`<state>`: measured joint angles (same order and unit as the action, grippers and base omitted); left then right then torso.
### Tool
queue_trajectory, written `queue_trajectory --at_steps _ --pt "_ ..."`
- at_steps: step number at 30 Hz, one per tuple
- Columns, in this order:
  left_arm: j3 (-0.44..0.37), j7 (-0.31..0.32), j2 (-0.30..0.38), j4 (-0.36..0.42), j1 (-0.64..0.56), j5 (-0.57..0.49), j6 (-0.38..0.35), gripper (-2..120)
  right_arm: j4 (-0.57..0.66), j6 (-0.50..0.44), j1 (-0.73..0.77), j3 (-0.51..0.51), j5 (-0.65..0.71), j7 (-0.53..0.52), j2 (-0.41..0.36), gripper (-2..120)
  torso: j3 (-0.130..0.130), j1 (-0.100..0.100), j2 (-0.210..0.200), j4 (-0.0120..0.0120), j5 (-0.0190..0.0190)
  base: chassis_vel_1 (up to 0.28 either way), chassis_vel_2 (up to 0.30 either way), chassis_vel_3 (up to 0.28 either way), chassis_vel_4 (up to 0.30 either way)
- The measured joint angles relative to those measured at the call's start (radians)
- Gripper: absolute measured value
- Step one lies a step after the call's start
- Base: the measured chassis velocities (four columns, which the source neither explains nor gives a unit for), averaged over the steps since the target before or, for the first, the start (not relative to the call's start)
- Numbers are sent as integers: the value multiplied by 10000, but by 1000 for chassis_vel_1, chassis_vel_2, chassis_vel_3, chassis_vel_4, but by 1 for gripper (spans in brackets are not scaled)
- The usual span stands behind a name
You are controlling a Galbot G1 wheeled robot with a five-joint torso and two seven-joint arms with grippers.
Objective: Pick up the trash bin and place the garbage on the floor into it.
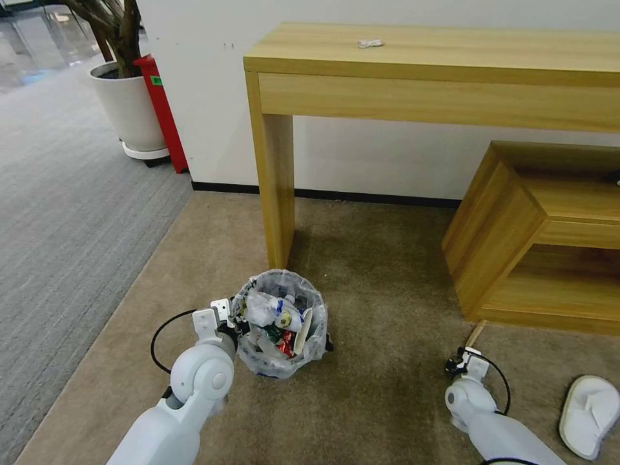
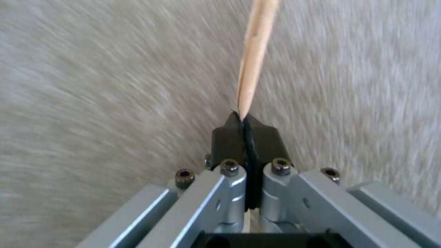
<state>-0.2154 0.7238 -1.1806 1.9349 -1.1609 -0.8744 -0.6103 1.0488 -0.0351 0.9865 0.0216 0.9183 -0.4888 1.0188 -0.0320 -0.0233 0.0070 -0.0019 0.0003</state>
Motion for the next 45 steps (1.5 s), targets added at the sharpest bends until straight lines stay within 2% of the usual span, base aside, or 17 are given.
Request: queue_trajectory --at_steps 1,4,6,8,12,19,20,26,29,30,32,34,36,43,45 --pt "0 0 0 0 0 0 0 0 0 0 0 0 0 0 0 0 0 0 0 0 0 0 0 0 0" --pt "-34 -79 49 -183 8 84 52 0 1315 -36 255 -226 -191 -114 -400 0 2 0 0 15 -3 0 0 0 0" --pt "-37 -94 50 -215 16 98 61 0 1549 -37 293 -253 -237 -139 -454 0 2 0 1 16 -1 0 0 0 0" --pt "-41 -147 38 -330 88 136 77 0 2460 -36 418 -446 -377 -245 -697 0 4 1 1 17 -5 0 0 0 0" --pt "-19 -170 35 -432 206 140 77 0 3485 -35 535 -777 -661 -384 -1046 0 4 1 1 11 -6 0 0 0 0" --pt "45 -188 35 -501 271 146 81 0 4389 -3 468 -1141 -970 -559 -1324 0 4 1 1 13 -4 0 0 0 0" --pt "119 -177 0 -583 340 169 86 0 5057 110 303 -1329 -946 -610 -1584 0 5 1 3 15 -2 0 0 0 0" --pt "343 -104 15 -675 513 122 88 0 6301 174 12 -1773 -643 -583 -2342 0 5 3 3 15 -2 0 0 0 0" --pt "583 -62 44 -798 728 28 79 0 7210 -21 -297 -2148 -477 -268 -3130 0 5 3 3 15 -2 0 0 0 0" --pt "583 -62 44 -798 728 28 79 0 7210 -21 -297 -2148 -477 -268 -3130 0 5 3 3 15 -2 0 0 0 0" --pt "803 -21 29 -960 965 -48 68 0 7864 -53 -487 -2282 -269 -62 -3678 0 5 3 4 12 -3 0 0 0 0" --pt "866 -11 17 -1020 1041 -64 67 0 8018 -52 -529 -2309 -229 -14 -3792 0 6 3 4 12 -2 0 0 0 0" --pt "1094 41 -51 -1236 1327 -140 52 0 8634 -126 -690 -2411 -183 277 -4279 0 6 3 4 13 -2 0 0 0 0" --pt "1573 194 -148 -1672 1991 -452 -1 0 9281 -756 -802 -2617 -96 1264 -5232 0 5 3 4 14 -3 0 0 0 0" --pt "1728 240 -197 -1845 2269 -592 -34 0 9530 -956 -1016 -2838 131 1669 -5605 0 3 2 4 6 -6 0 0 0 0"
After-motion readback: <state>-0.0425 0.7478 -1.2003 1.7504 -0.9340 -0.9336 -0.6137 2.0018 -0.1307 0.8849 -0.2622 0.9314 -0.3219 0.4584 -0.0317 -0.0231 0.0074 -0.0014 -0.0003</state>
